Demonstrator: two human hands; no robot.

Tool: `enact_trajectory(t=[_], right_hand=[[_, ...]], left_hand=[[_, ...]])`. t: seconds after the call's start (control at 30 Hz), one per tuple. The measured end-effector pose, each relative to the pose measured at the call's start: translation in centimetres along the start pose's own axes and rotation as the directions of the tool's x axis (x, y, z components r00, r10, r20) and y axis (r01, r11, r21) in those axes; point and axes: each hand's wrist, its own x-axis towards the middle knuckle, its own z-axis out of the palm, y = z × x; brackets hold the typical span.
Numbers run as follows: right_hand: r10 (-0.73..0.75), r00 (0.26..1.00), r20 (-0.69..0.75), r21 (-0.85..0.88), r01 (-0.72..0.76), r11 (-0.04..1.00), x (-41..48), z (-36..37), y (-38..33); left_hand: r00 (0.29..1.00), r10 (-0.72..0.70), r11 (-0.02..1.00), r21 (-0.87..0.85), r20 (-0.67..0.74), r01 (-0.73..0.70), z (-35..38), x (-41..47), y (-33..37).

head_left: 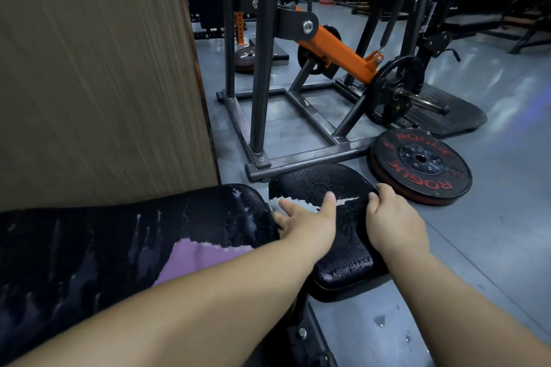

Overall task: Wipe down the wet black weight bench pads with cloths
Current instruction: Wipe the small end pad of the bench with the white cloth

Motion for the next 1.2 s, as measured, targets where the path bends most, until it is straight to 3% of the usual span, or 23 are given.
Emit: enact_trajectory(t=[0.17, 0.5, 0.77, 0.93, 1.2], right_hand=[[0.010, 1.000, 0.016, -0.006, -0.010, 1.000, -0.2, -0.2, -0.3], [0.028, 1.000, 0.015, 0.007, -0.028, 1.000, -0.1, -0.1, -0.2], [0.018, 1.000, 0.019, -0.001, -0.018, 1.000, -0.2, -0.4, -0.3], [0.018, 0.999, 0.033, -0.018, -0.017, 1.000, -0.3, -0.5, -0.4], [0.027, 0.998, 0.048, -0.012, -0.026, 1.000, -0.2, -0.5, -0.4]], left_hand=[[0.996, -0.061, 0.983, -0.178, -0.059, 0.050, -0.6, 1.6, 1.1], [0.994, 0.111, 0.994, -0.015, 0.000, -0.111, 1.3, -1.8, -2.7], [0.998, 0.043, 0.998, -0.039, -0.047, -0.045, 1.1, -0.4, -1.0], [0.997, 0.002, 0.982, -0.187, -0.072, -0.016, -0.9, 2.4, 0.9], [0.994, 0.110, 0.969, -0.221, -0.019, -0.112, -1.8, 2.9, -0.1]])
